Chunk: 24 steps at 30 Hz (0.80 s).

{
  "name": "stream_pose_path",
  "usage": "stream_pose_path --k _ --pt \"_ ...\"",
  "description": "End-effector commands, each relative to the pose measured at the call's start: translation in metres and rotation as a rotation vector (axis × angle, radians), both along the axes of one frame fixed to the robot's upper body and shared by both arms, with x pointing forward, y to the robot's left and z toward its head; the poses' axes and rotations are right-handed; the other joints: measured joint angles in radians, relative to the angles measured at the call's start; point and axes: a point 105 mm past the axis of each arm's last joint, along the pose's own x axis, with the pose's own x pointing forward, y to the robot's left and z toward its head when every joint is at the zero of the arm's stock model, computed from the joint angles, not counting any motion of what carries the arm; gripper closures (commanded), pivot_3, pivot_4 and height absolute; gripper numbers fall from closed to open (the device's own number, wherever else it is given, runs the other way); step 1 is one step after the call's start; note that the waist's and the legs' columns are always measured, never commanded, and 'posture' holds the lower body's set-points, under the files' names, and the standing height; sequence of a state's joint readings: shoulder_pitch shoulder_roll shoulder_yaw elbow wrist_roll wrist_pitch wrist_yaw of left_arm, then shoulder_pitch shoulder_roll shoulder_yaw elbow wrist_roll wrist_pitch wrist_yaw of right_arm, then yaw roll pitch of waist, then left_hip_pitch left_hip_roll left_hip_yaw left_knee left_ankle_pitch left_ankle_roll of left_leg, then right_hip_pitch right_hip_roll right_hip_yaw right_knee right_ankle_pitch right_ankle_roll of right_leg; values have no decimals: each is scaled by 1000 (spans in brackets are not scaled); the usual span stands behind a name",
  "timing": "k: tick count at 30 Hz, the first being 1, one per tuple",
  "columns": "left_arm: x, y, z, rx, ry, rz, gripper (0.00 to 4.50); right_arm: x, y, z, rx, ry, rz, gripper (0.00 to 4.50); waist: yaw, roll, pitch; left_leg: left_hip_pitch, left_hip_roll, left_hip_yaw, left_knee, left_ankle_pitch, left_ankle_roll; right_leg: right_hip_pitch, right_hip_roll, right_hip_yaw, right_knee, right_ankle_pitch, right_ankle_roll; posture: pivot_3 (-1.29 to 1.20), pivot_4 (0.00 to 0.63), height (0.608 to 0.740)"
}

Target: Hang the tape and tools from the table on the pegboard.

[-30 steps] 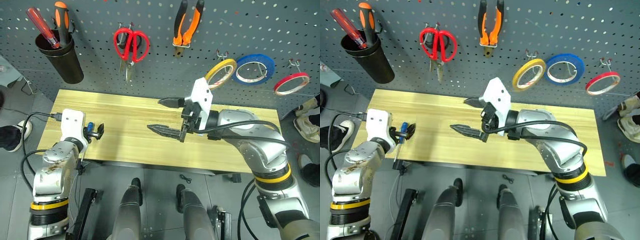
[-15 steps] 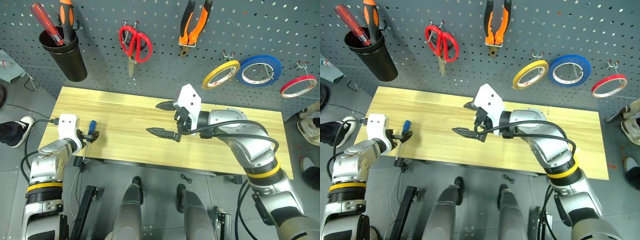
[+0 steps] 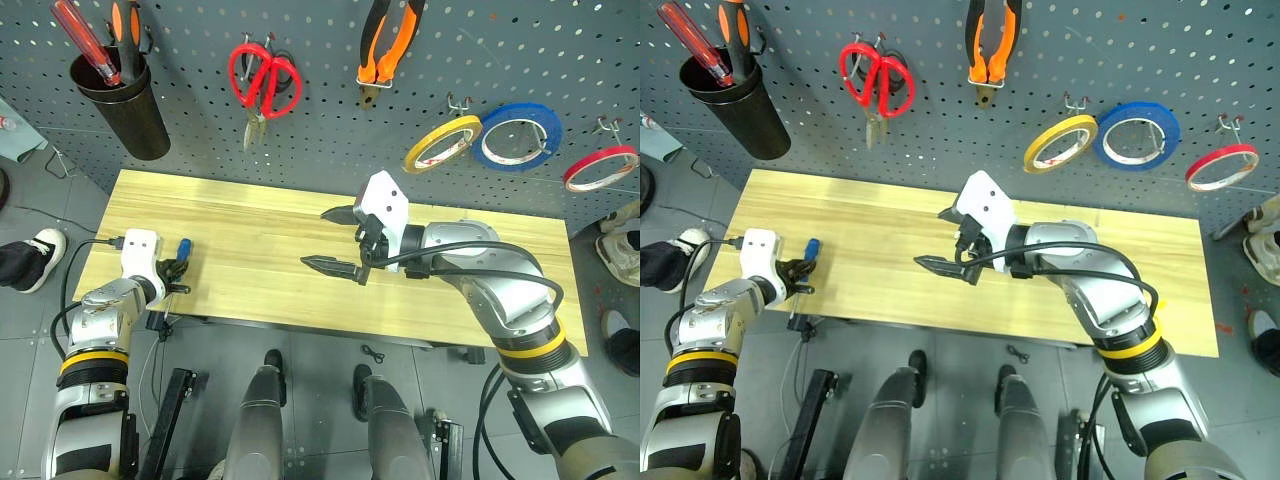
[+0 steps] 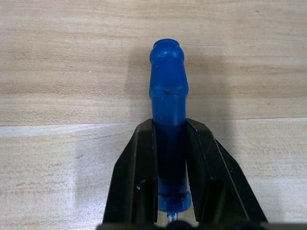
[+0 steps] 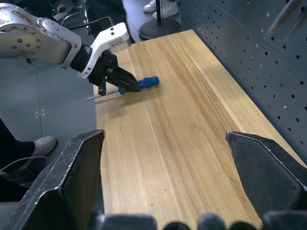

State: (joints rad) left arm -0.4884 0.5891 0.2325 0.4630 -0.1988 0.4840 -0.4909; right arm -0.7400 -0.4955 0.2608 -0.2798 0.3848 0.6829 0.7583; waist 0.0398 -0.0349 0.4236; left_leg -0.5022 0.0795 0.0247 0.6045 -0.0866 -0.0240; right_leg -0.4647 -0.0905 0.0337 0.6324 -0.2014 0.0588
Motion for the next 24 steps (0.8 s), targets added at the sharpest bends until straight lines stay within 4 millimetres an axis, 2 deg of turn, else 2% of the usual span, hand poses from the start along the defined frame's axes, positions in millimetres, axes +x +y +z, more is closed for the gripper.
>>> stream_pose_path --k 1,5,7,9,15,16,19,24 --pt "-6 -7 13 20 -57 -12 4152 -3 0 16 42 -57 17 0 0 0 0 -1 0 0 0 0 0 0 0 0 0 0 0 106 473 740" --pt "-29 -41 51 67 -219 -82 4152 -23 -3 39 191 -16 117 0 3 0 0 -4 0 0 -1 0 0 -3 0 0 0 0 0 128 432 740" --pt "-42 -61 80 102 -332 -111 4152 -31 -5 54 259 -21 156 0 8 -1 0 -6 1 0 -1 0 0 -4 0 -1 0 1 1 141 423 740" --pt "-53 -82 116 134 -467 -124 4152 -34 -8 74 334 -35 173 0 13 -1 -1 -6 1 -1 0 0 0 -4 1 -1 0 1 1 167 405 740" --pt "-69 -119 191 235 -753 -139 4152 -34 -14 112 469 -57 193 0 28 -3 -7 -7 1 -1 0 1 -8 -3 1 -2 -2 5 2 210 357 740" --pt "-70 -123 203 245 -802 -135 4152 -34 -15 117 484 -64 194 0 30 -3 -7 -7 1 -1 0 1 -8 -3 2 -2 -2 5 2 210 357 740" --pt "-71 -124 263 318 -1025 -45 4152 -35 -13 136 547 -100 200 0 37 -4 -8 -8 0 -1 0 3 -5 -4 2 -2 -2 6 3 211 329 740" --pt "-68 -105 319 371 -1206 116 4152 -33 -10 152 604 -119 196 0 36 -6 -17 -10 -1 -1 0 5 -4 -6 1 -3 -3 7 4 202 324 740"
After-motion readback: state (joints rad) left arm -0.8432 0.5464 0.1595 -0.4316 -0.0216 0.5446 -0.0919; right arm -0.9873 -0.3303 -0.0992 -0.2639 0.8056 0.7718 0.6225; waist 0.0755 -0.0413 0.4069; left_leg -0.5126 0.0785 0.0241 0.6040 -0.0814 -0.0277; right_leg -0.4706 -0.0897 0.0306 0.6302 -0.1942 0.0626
